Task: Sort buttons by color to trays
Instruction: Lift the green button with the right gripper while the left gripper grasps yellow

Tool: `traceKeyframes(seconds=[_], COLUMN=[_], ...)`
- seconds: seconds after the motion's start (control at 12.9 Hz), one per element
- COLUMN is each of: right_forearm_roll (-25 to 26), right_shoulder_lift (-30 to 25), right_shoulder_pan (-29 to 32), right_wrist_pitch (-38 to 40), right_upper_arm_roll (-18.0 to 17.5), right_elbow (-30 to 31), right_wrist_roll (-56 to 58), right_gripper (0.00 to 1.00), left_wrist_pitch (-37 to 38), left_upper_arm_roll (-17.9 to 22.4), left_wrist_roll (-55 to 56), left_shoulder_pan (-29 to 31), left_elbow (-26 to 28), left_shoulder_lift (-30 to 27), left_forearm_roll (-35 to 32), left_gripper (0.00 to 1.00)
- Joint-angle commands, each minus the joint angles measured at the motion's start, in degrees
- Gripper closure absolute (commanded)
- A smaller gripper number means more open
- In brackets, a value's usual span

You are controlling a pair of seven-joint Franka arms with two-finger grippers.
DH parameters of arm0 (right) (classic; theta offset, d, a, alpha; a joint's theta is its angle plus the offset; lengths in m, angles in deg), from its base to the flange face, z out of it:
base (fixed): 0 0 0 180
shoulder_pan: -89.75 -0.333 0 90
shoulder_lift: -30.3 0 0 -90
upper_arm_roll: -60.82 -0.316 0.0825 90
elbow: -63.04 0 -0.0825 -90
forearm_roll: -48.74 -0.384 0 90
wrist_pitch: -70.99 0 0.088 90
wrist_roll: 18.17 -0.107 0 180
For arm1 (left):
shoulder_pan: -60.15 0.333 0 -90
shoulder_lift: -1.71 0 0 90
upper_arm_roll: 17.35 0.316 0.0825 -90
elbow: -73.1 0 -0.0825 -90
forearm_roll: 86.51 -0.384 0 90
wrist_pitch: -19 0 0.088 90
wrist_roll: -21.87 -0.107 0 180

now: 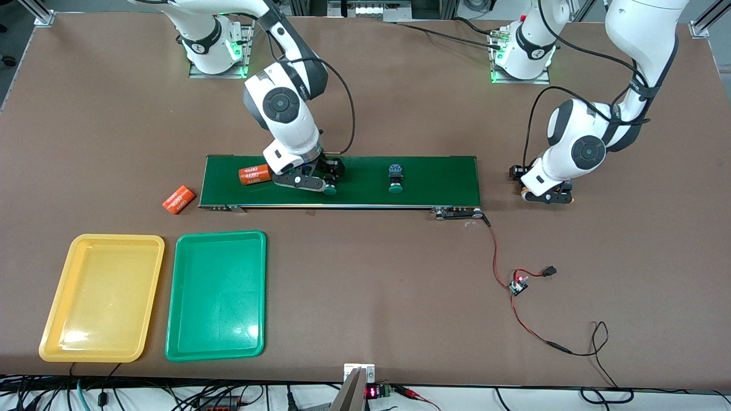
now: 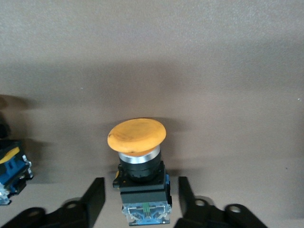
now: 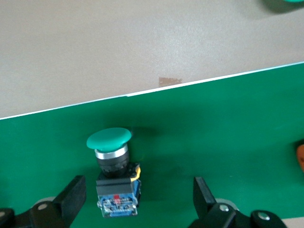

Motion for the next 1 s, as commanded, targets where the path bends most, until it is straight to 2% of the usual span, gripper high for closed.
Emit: traceKeyframes(seconds=[0.0, 0.15, 0.23, 0.31, 0.39, 0.46, 0.62, 0.77, 0.93], right_forearm_roll=[0.47, 0.56, 0.56, 0.64, 0.65, 0.65, 0.65, 0.56, 0.56], right_shoulder_lift=[2.16, 3.12, 3.83, 4.09, 4.10, 3.66, 2.17, 0.67, 0.58], right_shoulder_pan=[-0.10, 0.16, 0.25, 0.25, 0.25, 0.51, 1.74, 3.23, 4.90], right_wrist_pitch=[-0.77, -2.00, -3.14, -3.85, -3.85, -3.68, -2.54, 5.15, 13.69], right_upper_arm_roll=[-0.55, -0.55, -0.55, -0.55, -0.55, -0.55, -0.55, -0.03, 1.19], right_elbow=[-1.33, -1.33, -1.33, -1.24, -1.33, -1.33, -1.68, -5.52, -12.11], right_wrist_roll=[-1.79, -1.61, -1.35, -1.17, -1.17, -0.48, 0.15, 4.51, 10.48], right_gripper=[0.00, 0.00, 0.07, 0.32, 0.68, 0.88, 1.00, 1.00, 1.00], left_wrist_pitch=[-0.60, 0.01, 0.97, 2.98, 7.00, 13.40, 20.99, 21.37, 19.19], left_upper_arm_roll=[0.20, 0.20, 0.11, -0.24, -0.59, -1.38, -4.97, -9.27, -13.32], left_wrist_roll=[-0.04, -0.22, -0.22, -0.22, -0.13, -0.13, 1.26, 3.47, 8.54], left_shoulder_pan=[-0.17, -0.08, -0.17, -0.17, -0.52, -0.78, -1.14, -1.75, -3.15], left_elbow=[0.12, -0.41, -0.59, -1.81, -4.08, -8.72, -15.59, -18.16, -19.74], left_shoulder_lift=[-0.56, -2.04, -2.92, -3.80, -4.42, -4.60, -4.25, -3.99, -1.02], left_forearm_roll=[1.21, 1.21, 1.21, 1.21, 1.30, 1.56, 4.61, 8.67, 10.08], left_gripper=[0.69, 0.72, 0.72, 0.72, 0.72, 0.71, 0.68, 0.68, 0.69])
